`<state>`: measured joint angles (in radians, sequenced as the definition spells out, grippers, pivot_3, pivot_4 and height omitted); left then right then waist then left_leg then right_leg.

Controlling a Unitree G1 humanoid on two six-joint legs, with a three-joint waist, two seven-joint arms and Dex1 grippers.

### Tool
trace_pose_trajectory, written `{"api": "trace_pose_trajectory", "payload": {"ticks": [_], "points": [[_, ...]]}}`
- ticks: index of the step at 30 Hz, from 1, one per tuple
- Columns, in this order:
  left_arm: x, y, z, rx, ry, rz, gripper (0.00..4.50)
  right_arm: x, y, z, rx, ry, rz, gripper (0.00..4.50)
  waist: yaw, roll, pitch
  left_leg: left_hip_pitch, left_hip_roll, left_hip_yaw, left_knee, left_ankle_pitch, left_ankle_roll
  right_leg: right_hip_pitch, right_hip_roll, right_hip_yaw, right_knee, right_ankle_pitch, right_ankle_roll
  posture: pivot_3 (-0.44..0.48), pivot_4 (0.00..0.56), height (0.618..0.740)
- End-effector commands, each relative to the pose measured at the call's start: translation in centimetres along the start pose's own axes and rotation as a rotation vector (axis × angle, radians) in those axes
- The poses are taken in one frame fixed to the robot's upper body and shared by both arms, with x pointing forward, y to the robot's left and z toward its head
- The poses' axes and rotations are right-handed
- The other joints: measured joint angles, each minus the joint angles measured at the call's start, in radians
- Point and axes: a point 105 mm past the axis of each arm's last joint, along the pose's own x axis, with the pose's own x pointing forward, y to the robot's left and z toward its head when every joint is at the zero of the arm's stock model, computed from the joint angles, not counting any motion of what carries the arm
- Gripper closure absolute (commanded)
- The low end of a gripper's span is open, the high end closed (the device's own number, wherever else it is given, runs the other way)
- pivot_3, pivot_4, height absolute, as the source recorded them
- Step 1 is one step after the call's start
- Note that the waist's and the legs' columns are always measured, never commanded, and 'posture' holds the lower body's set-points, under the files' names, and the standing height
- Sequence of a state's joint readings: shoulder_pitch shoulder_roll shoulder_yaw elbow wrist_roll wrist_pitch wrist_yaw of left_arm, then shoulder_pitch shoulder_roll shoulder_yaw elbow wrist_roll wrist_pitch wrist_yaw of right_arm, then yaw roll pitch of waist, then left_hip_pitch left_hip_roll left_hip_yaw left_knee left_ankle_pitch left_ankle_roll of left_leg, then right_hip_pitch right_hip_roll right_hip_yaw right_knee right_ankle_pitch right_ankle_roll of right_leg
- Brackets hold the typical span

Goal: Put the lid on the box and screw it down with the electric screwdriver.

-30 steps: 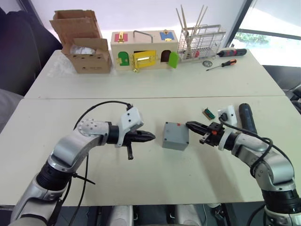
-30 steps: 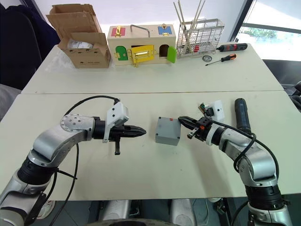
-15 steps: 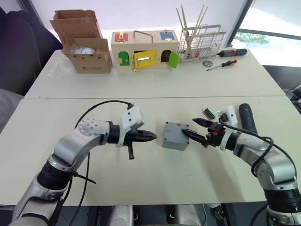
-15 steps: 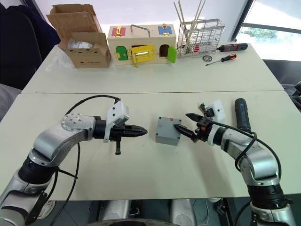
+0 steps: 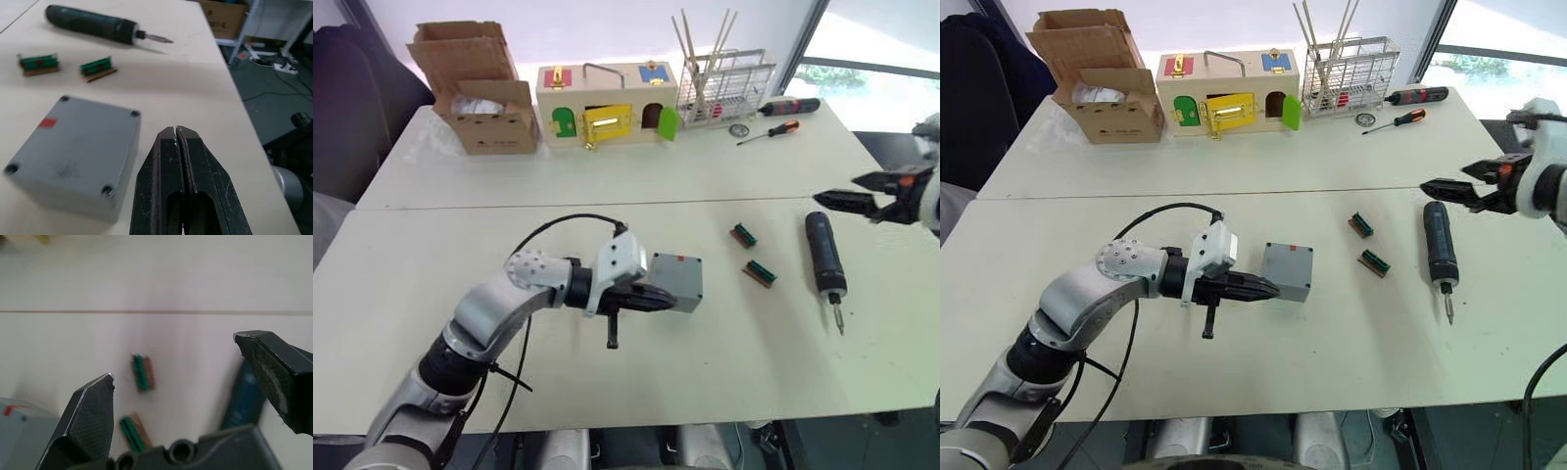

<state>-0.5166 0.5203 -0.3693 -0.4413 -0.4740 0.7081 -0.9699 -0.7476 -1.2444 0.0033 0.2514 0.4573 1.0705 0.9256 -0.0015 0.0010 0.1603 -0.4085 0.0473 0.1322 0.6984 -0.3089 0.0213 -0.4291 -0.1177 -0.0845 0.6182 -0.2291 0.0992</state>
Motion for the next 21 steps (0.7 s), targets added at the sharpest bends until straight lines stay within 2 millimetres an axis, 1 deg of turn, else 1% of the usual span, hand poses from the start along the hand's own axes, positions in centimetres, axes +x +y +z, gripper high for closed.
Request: {"api": "trace_pose_trajectory", "payload": {"ticks": [1, 3, 6, 10, 16, 21], "points": [[0.5, -0.8, 0.3, 0.065, 0.001, -0.007, 4.5, 0.2, -2.0, -3.2, 0.043, 0.218, -0.056, 0.04, -0.002, 0.0, 0.0, 0.0, 0.0, 0.0, 0.0, 0.0, 0.0, 0.0, 0.0, 0.0, 0.0, 0.0, 0.0, 0.0, 0.15, 0.728], [0.6, -1.0, 0.3, 0.079, 0.002, 0.011, 4.5, 0.6, -2.8, -4.5, 0.02, 0.325, -0.085, 0.04, -0.007, 0.001, 0.0, -0.001, 0.0, 0.001, 0.001, 0.0, 0.0, 0.0, -0.001, 0.0, 0.0, 0.0, 0.0, 0.0, 0.15, 0.728], [0.8, -1.0, 0.2, 0.059, -0.005, 0.051, 4.5, 1.1, -2.9, -5.2, 0.1, 0.366, -0.036, 0.04, -0.011, 0.001, 0.0, -0.001, -0.001, 0.002, 0.002, 0.001, -0.001, 0.0, -0.002, 0.001, -0.002, 0.0, 0.0, 0.0, 0.15, 0.728], [0.9, -1.3, -0.2, 0.03, -0.011, 0.091, 4.5, 1.6, -3.5, -7.0, 0.173, 0.432, -0.025, 0.04, -0.011, 0.001, 0.0, -0.001, 0.0, 0.002, 0.001, 0.001, -0.002, 0.0, -0.001, 0.001, -0.001, 0.001, 0.001, 0.0, 0.15, 0.728], [0.6, -0.8, -0.6, -0.011, -0.01, 0.177, 4.5, 3.0, -2.8, -7.0, 0.269, 0.433, 0.029, 0.04, -0.011, 0.001, 0.0, -0.001, 0.0, 0.002, 0.002, 0.002, -0.004, 0.0, -0.001, 0.001, 0.0, 0.001, 0.001, 0.0, 0.15, 0.728], [0.4, -1.1, -1.0, -0.038, -0.004, 0.217, 4.5, 4.0, -2.6, -7.6, 0.296, 0.463, 0.036, 0.04, -0.01, 0.001, 0.0, -0.001, -0.001, 0.002, 0.001, 0.002, -0.004, 0.0, -0.001, 0.001, 0.0, 0.001, 0.001, 0.0, 0.15, 0.728]]}}
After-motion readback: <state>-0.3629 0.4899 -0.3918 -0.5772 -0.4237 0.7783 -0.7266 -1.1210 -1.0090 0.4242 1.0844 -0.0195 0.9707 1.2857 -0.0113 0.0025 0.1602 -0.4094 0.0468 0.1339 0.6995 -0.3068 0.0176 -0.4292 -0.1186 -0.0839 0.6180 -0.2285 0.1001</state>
